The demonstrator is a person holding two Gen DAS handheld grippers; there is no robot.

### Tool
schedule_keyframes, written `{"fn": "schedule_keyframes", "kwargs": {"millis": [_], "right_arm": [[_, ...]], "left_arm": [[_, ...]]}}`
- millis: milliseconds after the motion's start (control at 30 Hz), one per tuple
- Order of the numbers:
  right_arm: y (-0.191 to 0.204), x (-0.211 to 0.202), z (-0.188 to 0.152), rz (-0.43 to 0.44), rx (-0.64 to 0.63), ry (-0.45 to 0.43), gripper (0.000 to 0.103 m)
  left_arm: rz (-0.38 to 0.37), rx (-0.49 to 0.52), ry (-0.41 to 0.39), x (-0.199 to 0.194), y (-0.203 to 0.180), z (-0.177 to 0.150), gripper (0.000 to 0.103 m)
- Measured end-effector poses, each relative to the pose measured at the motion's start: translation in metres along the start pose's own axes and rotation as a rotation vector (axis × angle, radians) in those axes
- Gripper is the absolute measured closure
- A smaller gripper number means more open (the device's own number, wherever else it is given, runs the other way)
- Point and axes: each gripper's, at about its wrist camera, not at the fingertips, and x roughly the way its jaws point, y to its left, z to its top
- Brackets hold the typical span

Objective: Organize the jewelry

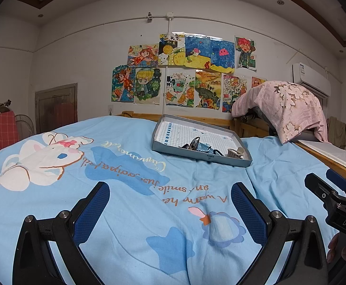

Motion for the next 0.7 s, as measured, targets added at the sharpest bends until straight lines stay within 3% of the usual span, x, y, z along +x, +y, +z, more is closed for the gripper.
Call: {"fn": "schedule_keyframes", "kwargs": {"millis": [700], "right_arm": [[0.0022, 0.0008, -0.0006, 0.004, -0.003, 0.004, 0.002]], "left_arm": [[0.000, 0.000, 0.001, 0.0001, -0.0001, 0.0000, 0.000]]}}
